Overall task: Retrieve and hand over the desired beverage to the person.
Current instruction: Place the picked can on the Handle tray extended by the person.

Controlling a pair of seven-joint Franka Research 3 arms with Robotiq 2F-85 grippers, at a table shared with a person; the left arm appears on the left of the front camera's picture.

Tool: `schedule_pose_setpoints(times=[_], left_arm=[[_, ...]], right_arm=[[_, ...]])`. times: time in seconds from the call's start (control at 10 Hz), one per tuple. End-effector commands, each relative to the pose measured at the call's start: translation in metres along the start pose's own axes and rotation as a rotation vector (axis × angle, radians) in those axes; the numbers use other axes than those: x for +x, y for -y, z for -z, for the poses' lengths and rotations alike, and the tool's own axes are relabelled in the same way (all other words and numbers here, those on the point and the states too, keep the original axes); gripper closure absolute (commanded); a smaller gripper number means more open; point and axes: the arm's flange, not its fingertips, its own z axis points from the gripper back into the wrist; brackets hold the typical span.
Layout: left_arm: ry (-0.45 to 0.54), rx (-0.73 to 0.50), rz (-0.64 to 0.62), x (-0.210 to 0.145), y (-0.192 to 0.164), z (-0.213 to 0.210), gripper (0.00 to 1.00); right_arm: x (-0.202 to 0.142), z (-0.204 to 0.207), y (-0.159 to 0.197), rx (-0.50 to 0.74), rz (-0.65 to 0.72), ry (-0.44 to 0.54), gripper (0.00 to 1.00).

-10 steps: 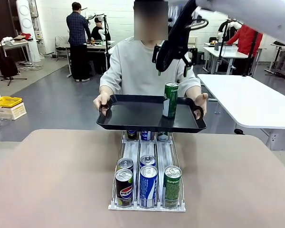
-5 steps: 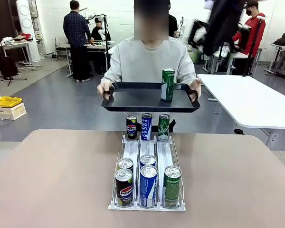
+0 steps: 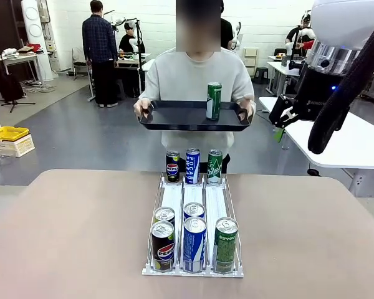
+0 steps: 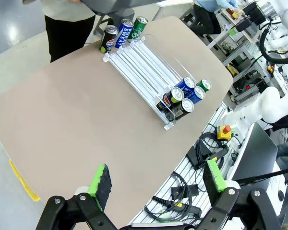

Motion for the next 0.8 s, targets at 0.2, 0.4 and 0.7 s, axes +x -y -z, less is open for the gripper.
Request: schedule_pose_setpoints(times=[0.2,0.4,0.7], left_arm=[[0.014,-0.017,0.019,0.000,0.000,-0.002,0.00],[0.014,-0.017,0.019,0.000,0.000,-0.002,0.00],[0.014,-0.017,0.019,0.000,0.000,-0.002,0.00]], right_arm=[[-0.004,-0.006,0.000,-0.002,-0.006,-0.002,0.00],[-0.001,-0.003,0.000,-0.001,-0.002,0.004,0.00],[-0.067,-0.058,0.072,0.136,-0.335,0.191,0.00]])
